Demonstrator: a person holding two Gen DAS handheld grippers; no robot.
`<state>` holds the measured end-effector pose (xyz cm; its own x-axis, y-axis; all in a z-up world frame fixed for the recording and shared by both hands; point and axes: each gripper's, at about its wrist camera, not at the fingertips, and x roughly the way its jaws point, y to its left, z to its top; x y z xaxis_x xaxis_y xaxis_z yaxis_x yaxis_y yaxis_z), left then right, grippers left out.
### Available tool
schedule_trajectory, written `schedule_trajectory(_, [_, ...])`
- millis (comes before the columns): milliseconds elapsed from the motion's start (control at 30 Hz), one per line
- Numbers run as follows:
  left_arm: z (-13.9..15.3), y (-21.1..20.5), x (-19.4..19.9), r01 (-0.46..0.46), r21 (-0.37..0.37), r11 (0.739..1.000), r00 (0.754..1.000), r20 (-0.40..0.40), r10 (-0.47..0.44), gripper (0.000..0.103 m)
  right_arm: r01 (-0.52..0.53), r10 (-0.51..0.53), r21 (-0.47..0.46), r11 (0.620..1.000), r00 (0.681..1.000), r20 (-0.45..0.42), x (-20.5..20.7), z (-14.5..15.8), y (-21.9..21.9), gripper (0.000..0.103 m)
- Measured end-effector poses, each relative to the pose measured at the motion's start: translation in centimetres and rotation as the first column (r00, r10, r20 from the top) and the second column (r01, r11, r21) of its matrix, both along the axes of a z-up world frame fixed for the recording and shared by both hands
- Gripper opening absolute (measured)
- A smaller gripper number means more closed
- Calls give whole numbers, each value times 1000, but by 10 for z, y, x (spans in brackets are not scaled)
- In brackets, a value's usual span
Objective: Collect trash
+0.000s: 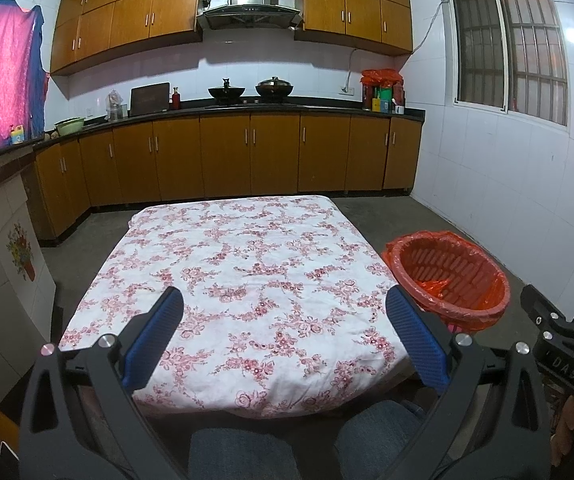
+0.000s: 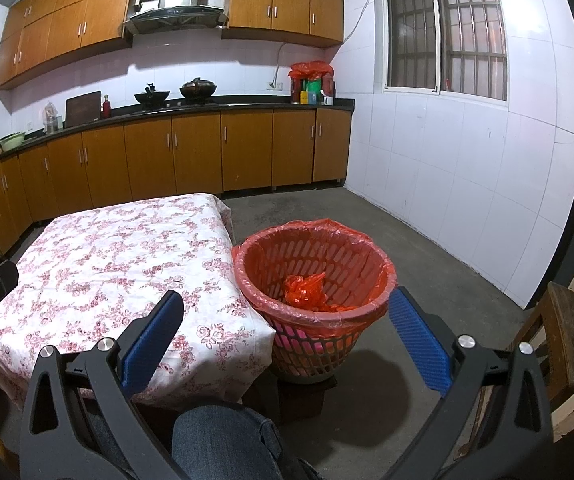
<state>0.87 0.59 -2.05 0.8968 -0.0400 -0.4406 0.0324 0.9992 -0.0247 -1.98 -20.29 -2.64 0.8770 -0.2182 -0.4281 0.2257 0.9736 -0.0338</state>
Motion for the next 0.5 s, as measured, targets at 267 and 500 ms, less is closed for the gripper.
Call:
schedule_trajectory(267, [2, 1, 2, -2, -1, 1000, 1000, -8, 2, 99, 0, 0, 3, 1000, 1000, -1, 0, -1, 0, 101])
schedule_trajectory(500, [3, 1, 4, 3, -1, 1000, 1000, -10, -3, 99, 0, 0, 3, 1000, 1000, -1, 0, -1, 1, 101])
